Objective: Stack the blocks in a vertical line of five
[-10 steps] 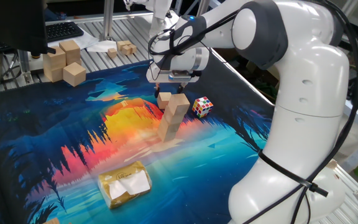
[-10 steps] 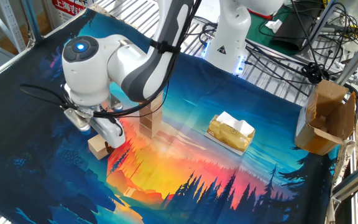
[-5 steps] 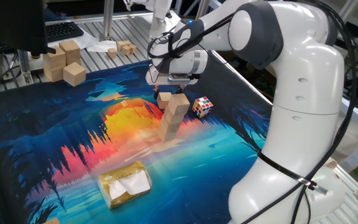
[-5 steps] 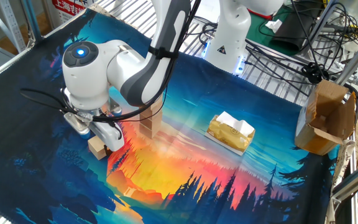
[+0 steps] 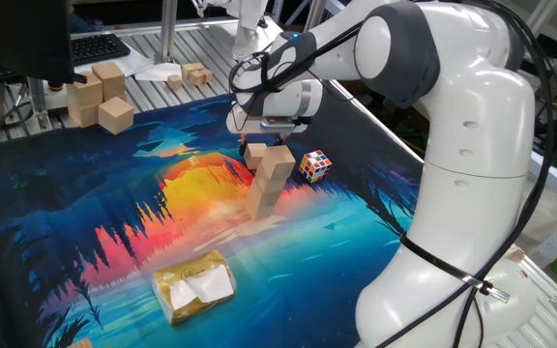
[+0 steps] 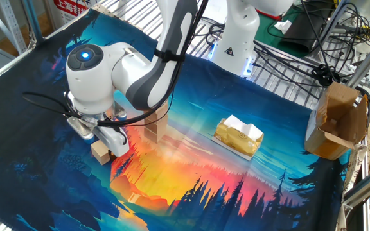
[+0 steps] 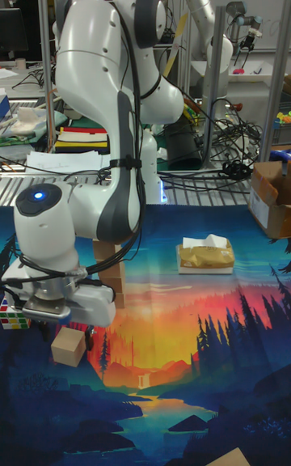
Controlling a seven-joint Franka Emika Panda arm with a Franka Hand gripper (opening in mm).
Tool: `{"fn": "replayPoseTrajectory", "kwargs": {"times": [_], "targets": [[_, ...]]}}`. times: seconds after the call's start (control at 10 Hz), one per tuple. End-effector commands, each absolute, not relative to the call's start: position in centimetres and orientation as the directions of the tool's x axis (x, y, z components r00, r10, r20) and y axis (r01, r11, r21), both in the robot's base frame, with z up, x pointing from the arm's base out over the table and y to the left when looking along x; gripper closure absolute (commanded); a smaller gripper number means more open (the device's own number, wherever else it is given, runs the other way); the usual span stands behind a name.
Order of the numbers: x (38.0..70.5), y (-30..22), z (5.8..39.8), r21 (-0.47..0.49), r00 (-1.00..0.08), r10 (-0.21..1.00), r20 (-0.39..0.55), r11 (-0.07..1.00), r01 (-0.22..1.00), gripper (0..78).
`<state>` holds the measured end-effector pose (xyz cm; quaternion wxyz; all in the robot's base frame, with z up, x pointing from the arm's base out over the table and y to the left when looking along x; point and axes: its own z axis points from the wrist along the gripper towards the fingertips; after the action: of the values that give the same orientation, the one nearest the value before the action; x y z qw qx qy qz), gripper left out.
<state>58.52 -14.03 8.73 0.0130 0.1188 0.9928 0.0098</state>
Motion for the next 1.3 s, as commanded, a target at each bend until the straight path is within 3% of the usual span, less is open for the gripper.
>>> {"fn": "replayPoseTrajectory", "kwargs": {"times": [0.1,0.3,0.4,1.3], "targets": [[58.53,-14.07,8.80,0.011,-0.973,0.230,-0.029,0.973,0.230,0.1],[58.42,-14.07,8.75,0.011,-0.972,0.235,-0.029,0.972,0.235,0.1],[58.42,-14.07,8.75,0.011,-0.972,0.235,-0.029,0.972,0.235,76.4],[58.42,-14.07,8.75,0.011,-0.972,0.235,-0.029,0.972,0.235,76.4]]}}
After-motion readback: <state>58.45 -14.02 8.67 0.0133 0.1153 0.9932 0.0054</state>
